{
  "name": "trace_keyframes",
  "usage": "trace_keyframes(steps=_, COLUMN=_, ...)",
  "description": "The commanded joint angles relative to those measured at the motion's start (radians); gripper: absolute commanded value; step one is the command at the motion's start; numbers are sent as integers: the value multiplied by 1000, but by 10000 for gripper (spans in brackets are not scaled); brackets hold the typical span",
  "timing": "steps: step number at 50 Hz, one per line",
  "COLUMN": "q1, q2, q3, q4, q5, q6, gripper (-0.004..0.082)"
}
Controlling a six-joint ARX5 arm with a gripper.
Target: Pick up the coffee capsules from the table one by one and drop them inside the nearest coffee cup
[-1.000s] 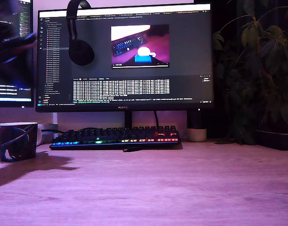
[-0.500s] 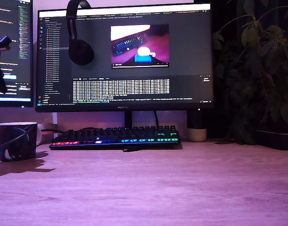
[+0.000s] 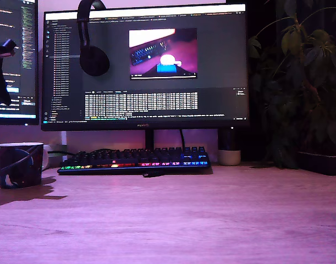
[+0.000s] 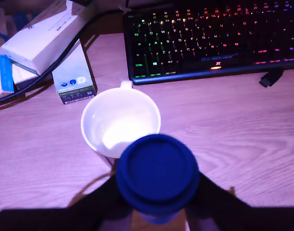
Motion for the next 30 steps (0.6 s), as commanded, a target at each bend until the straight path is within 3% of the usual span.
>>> trace_keyframes(steps=1, q1=1, q2=47, q3=10, q4=0, q5=2, q6=-6, gripper=203)
trace_keyframes(steps=30, q1=1, q2=283, q3=219, q4=-71, q5=1, q6=-3, gripper=203)
